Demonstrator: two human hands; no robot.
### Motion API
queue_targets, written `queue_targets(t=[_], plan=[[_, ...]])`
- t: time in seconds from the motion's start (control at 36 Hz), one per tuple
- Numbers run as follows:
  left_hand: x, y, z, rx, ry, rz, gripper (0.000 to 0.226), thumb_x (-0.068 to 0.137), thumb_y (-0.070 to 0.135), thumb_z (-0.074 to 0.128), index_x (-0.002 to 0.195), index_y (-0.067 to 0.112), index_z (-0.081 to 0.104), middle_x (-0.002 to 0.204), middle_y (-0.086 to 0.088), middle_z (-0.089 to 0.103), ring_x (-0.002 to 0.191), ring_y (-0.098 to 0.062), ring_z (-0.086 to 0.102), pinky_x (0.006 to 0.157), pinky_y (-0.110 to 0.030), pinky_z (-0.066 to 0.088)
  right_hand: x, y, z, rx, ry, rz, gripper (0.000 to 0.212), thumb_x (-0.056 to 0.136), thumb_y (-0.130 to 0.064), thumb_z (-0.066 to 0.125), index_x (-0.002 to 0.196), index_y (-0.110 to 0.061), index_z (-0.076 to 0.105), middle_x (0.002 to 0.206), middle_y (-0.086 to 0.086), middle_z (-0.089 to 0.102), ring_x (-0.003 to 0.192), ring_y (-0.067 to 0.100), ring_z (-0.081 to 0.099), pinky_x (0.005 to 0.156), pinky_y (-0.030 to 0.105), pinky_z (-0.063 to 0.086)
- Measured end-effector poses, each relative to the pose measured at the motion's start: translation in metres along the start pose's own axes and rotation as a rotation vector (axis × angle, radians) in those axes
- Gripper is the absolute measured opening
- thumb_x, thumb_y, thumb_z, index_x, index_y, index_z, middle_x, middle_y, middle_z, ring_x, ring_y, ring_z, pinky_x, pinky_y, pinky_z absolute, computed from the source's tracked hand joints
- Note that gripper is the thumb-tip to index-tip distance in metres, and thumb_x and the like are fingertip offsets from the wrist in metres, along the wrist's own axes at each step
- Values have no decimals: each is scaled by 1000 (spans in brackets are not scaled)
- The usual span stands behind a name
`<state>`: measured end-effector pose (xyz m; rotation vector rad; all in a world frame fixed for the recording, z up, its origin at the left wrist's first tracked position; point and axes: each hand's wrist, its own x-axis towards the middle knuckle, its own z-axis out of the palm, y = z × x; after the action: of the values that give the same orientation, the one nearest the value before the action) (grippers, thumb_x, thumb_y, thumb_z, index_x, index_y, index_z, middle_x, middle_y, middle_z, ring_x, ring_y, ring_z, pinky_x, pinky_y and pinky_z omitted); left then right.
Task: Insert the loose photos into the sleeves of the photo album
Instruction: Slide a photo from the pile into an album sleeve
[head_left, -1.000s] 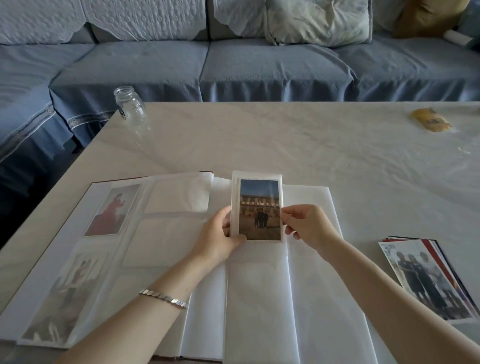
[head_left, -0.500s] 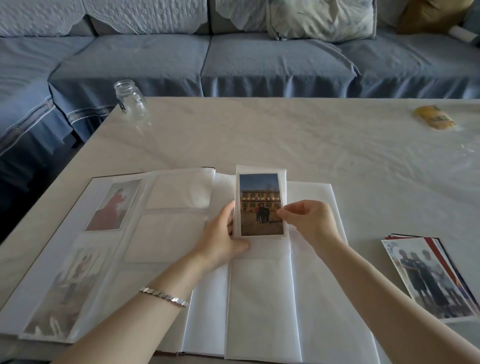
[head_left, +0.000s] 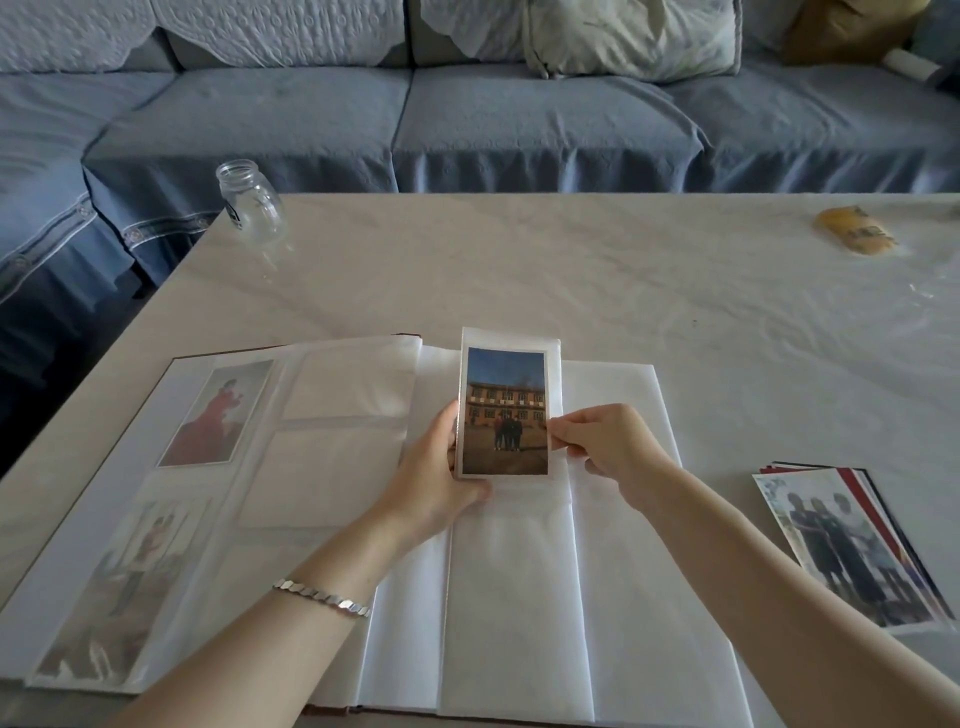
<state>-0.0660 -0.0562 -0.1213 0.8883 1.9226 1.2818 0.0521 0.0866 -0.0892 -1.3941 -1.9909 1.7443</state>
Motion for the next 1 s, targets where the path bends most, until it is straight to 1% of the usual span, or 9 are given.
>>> queue_targets(t=[0.19, 0.31, 0.39, 0.47, 0.56, 0.69, 0.78, 0.89, 1.0], plan=[[-2, 0, 2, 12, 44, -52, 85, 78, -17, 61, 146, 17, 23, 111, 10, 56, 94, 0, 59, 75, -9, 47, -12, 16, -15, -243, 237, -147, 17, 88, -15, 59, 77, -8, 70, 73, 5, 65, 64, 14, 51, 56, 24, 37], [-7, 0, 5, 221, 139, 3, 85, 77, -1, 67, 146, 23, 25, 139, 1, 39, 119, -17, 49, 102, -35, 42, -37, 35, -56, -561, 436, -263, 20, 88, -16, 59, 106, -15, 68, 109, 0, 64, 91, 16, 57, 74, 24, 38], [-15, 3, 13, 444, 193, 163, 74, 77, 0, 68, 142, 17, 37, 141, -5, 36, 114, 0, 40, 100, -10, 25, -56, 54, -90, -760, 470, -137, 40, 91, -23, 55, 128, -10, 54, 139, 9, 44, 125, 27, 42, 97, 31, 33], [-19, 2, 17, 580, 189, 216, 66, 78, 0, 69, 137, 10, 44, 143, -14, 34, 110, -7, 45, 93, -9, 22, -66, 77, -112, -909, 420, 0, 52, 91, -41, 50, 133, -12, 42, 135, 12, 44, 130, 27, 34, 100, 34, 29], [-21, 5, 21, 649, 158, 211, 59, 81, 0, 65, 136, 9, 44, 146, -15, 27, 133, -20, 28, 102, -18, 23, -71, 90, -118, -1116, 338, 64, 45, 93, -48, 41, 125, -17, 46, 124, 3, 51, 122, 20, 44, 93, 28, 34], [-26, 17, 24, 636, 96, 213, 50, 87, 4, 58, 134, 15, 45, 147, -2, 20, 136, -12, 12, 98, -7, 14, -72, 93, -120, -1147, 351, 37, 33, 99, -36, 31, 116, -21, 56, 121, -1, 55, 107, 19, 56, 67, 25, 34], [-30, 30, 28, 584, 84, 277, 41, 87, 3, 59, 126, 16, 53, 131, 9, 32, 123, 2, 21, 91, 8, 10, -74, 94, -123, -1079, 405, 38, 31, 99, -24, 29, 93, -17, 59, 110, 7, 60, 83, 29, 58, 59, 28, 32], [-36, 53, 41, 331, -29, 169, 23, 90, 9, 56, 102, 28, 58, 104, 21, 57, 99, 6, 54, 83, 1, 35, -78, 90, -122, -1066, 539, 0, 25, 97, -17, 36, 86, -11, 58, 63, -2, 49, 59, 25, 47, 52, 29, 32], [-39, 69, 60, 175, -97, 110, 23, 90, 8, 57, 89, 31, 60, 93, 11, 67, 86, 3, 61, 78, -8, 47, -79, 80, -115, -1125, 502, 67, 29, 99, -23, 32, 94, -17, 60, 69, -1, 49, 65, 23, 47, 55, 26, 32]])
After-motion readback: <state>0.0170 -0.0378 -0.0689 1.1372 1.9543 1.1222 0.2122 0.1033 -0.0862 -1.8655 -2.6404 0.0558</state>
